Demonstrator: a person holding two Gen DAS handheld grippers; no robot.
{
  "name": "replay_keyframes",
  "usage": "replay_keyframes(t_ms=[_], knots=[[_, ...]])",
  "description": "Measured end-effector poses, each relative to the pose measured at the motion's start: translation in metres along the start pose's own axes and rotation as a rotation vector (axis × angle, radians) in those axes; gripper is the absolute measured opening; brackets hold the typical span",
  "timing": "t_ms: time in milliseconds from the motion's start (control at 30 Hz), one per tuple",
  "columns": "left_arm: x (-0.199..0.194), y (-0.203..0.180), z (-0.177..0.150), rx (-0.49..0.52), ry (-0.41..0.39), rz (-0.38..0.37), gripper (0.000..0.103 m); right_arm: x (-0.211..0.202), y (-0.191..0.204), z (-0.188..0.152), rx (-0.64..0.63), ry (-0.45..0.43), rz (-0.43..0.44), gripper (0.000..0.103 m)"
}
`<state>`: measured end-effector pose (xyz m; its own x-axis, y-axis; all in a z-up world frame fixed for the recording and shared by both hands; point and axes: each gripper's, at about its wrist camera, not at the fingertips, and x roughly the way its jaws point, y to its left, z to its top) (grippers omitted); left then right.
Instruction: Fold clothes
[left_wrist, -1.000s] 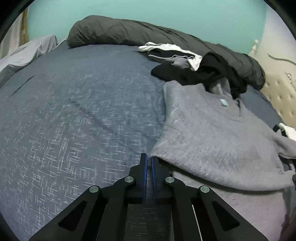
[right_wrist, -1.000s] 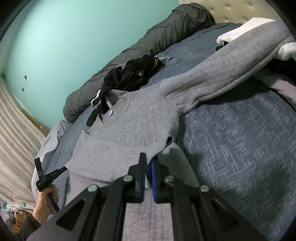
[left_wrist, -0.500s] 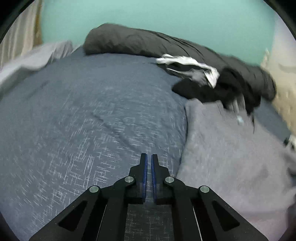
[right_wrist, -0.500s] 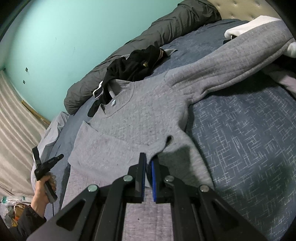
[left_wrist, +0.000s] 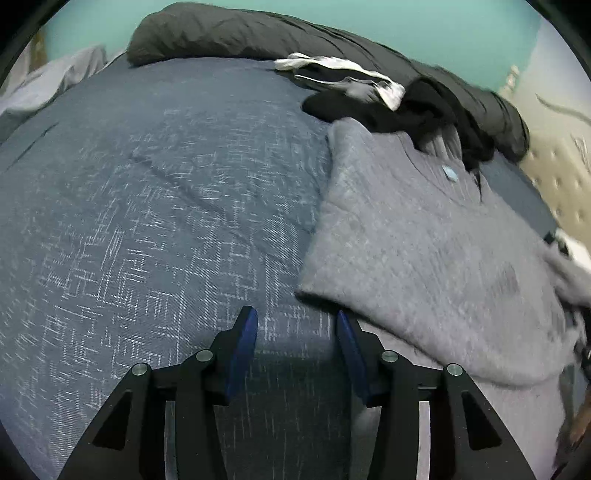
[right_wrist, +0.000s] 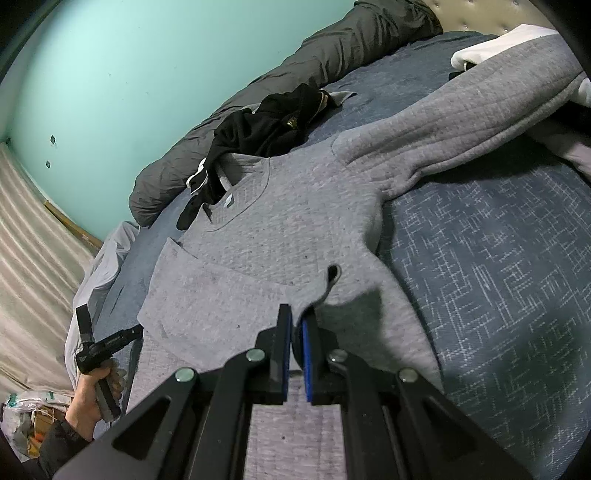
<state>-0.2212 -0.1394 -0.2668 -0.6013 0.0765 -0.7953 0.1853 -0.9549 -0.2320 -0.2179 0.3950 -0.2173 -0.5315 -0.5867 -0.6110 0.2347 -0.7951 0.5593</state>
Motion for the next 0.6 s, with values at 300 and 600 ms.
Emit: replay_keyframes(t_ms=[300, 600], knots=[[0.003, 0.005, 0.007, -0.031, -0.043, -0.07, 0.046, 0.002, 0.0, 0.0, 0.004, 0.006, 0.0, 0.005], [-0.01, 0.01, 0.009, -0.069, -0.057, -0.116, 0.044, 0.002, -0.002, 0.001, 0.014, 0.007, -0.004, 0.005]])
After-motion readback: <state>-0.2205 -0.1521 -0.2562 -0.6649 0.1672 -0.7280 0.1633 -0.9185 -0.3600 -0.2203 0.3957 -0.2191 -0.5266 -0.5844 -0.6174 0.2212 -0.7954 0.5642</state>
